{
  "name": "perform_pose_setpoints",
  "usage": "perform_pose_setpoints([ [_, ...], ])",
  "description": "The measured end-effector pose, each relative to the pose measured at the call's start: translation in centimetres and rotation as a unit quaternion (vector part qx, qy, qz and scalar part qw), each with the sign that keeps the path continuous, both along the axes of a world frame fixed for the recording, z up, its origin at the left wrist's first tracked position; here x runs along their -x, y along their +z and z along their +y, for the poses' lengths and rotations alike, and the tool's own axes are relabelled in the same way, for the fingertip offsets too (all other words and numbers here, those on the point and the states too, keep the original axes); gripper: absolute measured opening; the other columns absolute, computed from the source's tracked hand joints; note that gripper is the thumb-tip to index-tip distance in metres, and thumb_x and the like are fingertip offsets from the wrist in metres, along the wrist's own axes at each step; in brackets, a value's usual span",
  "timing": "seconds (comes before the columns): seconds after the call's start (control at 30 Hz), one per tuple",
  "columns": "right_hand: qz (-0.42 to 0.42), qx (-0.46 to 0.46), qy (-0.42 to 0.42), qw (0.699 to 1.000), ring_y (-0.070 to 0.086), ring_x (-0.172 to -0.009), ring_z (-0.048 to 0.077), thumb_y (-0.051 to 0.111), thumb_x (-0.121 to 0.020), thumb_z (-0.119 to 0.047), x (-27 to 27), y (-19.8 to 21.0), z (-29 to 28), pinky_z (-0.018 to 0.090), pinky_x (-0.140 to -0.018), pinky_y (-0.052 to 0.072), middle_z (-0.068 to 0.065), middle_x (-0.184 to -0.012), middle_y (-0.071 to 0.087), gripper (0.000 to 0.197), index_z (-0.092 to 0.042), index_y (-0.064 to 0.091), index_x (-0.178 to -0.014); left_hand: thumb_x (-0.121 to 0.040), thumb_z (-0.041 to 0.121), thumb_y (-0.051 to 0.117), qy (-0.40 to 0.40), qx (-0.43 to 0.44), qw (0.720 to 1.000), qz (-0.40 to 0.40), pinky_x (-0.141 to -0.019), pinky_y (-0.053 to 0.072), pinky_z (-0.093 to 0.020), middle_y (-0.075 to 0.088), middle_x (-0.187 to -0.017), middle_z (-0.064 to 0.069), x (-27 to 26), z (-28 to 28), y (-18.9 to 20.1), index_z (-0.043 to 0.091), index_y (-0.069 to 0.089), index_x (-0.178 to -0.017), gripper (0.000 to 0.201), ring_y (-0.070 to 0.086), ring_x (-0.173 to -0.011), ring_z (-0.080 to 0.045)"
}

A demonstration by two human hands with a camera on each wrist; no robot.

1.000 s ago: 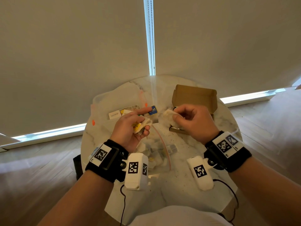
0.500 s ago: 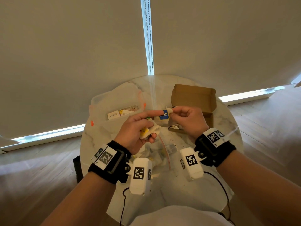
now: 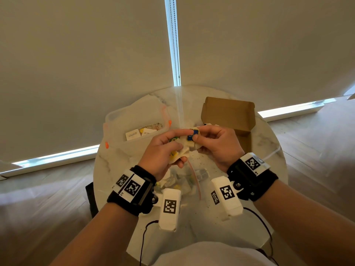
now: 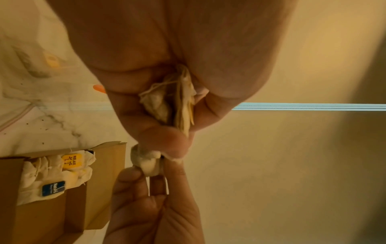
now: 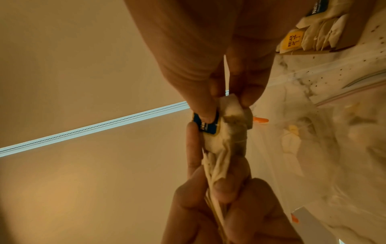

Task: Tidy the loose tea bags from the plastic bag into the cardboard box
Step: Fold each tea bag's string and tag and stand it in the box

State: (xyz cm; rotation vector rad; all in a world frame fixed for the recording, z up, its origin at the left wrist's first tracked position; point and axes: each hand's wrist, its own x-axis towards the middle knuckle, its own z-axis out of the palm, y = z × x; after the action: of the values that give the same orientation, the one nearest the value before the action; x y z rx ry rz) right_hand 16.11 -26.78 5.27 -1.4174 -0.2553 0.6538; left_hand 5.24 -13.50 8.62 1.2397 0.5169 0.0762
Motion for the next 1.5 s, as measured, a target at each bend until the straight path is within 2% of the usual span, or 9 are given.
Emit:
perform_pose_setpoints([
  [0.13,-0.017,0.016,-0.028,0.999,0.069,-0.076,0.033,0.075,-0.081,-0.002,-0.4,-0.3,0.0,0.051,-0.077,0.056,0.026,-0.091,0.070,0.015,0.000,0.073,-0.096,-0.092,-0.014,0.040,0.018,-0.017,1.000,0.002,-0.043,0.045,-0.025,0.069,-0.093,-0.015,-0.3,0.1,-0.4,0.006,0.070,-0.115,0.043,0.054,-0.052,-0.021],
  [0.3,-0.042,0.050,-0.044,0.997,0.071,-0.084,0.035,0.078,-0.079,-0.005,-1.2,-0.8,0.2,0.049,-0.081,0.059,0.017,-0.089,0.074,0.011,-0.005,0.075,-0.090,-0.092,-0.014,0.041,0.030,-0.052,0.998,0.012,-0.044,0.044,-0.024,0.071,-0.082,0.026,-0.6,0.3,-0.6,0.003,0.069,-0.115,0.041,0.053,-0.051,-0.020],
  [0.4,-0.036,0.042,-0.035,0.998,0.071,-0.079,0.030,0.077,-0.079,-0.005,-1.4,-0.5,0.2,0.045,-0.078,0.059,0.017,-0.088,0.074,0.014,-0.002,0.075,-0.093,-0.091,-0.014,0.041,0.044,-0.052,0.998,0.016,-0.044,0.044,-0.026,0.072,-0.085,0.016,-0.9,0.1,-0.7,0.004,0.071,-0.115,0.042,0.053,-0.051,-0.022],
  [0.5,-0.046,0.037,-0.013,0.998,0.069,-0.079,0.043,0.078,-0.079,-0.007,-1.4,-0.4,0.2,0.054,-0.078,0.057,0.020,-0.085,0.073,0.014,-0.004,0.076,-0.093,-0.091,-0.014,0.041,0.044,-0.025,0.999,0.011,-0.044,0.044,-0.025,0.070,-0.091,-0.008,-1.4,0.0,-0.8,0.006,0.071,-0.116,0.044,0.054,-0.052,-0.021],
  [0.57,-0.046,0.037,-0.012,0.998,0.067,-0.078,0.045,0.079,-0.078,-0.007,-1.6,-0.6,0.3,0.057,-0.079,0.054,0.022,-0.085,0.072,0.015,-0.004,0.077,-0.092,-0.091,-0.014,0.040,0.039,-0.002,0.999,0.009,-0.044,0.044,-0.025,0.069,-0.096,-0.012,-1.5,0.0,-0.9,0.007,0.071,-0.117,0.045,0.054,-0.053,-0.021],
  [0.77,-0.044,0.050,-0.032,0.997,0.066,-0.076,0.025,0.081,-0.076,-0.009,-2.4,-0.9,0.3,0.047,-0.079,0.057,0.021,-0.089,0.072,0.016,-0.001,0.075,-0.088,-0.092,-0.014,0.040,0.042,-0.006,0.999,0.015,-0.044,0.044,-0.025,0.072,-0.087,0.001,-1.6,0.5,-1.3,0.005,0.072,-0.111,0.042,0.053,-0.052,-0.020],
  [1.0,-0.027,0.027,-0.042,0.998,0.069,-0.083,0.024,0.075,-0.078,0.002,-2.9,-1.1,0.3,0.040,-0.083,0.059,0.018,-0.093,0.074,0.013,-0.004,0.074,-0.090,-0.092,-0.012,0.042,0.013,-0.064,0.997,0.051,-0.044,0.043,-0.026,0.066,-0.107,-0.015,-2.0,0.8,-1.8,0.008,0.072,-0.111,0.041,0.057,-0.054,-0.020],
  [1.3,0.040,0.001,-0.030,0.999,0.072,-0.091,0.032,0.071,-0.082,0.002,-2.7,-0.7,0.1,0.035,-0.081,0.060,0.018,-0.095,0.074,0.017,-0.005,0.072,-0.097,-0.091,-0.013,0.040,0.012,-0.001,0.999,0.039,-0.043,0.042,-0.025,0.061,-0.093,-0.023,-2.2,0.4,-1.6,0.005,0.072,-0.113,0.042,0.053,-0.053,-0.022],
  [1.5,-0.039,0.117,-0.052,0.991,0.073,-0.083,0.018,0.076,-0.080,-0.005,-6.6,-1.8,-1.4,0.029,-0.072,0.060,0.001,-0.087,0.076,0.018,-0.020,0.072,-0.088,-0.092,-0.012,0.041,0.046,-0.015,0.997,0.053,-0.045,0.044,-0.025,0.069,-0.106,-0.004,-2.2,0.7,-1.5,0.004,0.071,-0.114,0.041,0.054,-0.051,-0.019],
])
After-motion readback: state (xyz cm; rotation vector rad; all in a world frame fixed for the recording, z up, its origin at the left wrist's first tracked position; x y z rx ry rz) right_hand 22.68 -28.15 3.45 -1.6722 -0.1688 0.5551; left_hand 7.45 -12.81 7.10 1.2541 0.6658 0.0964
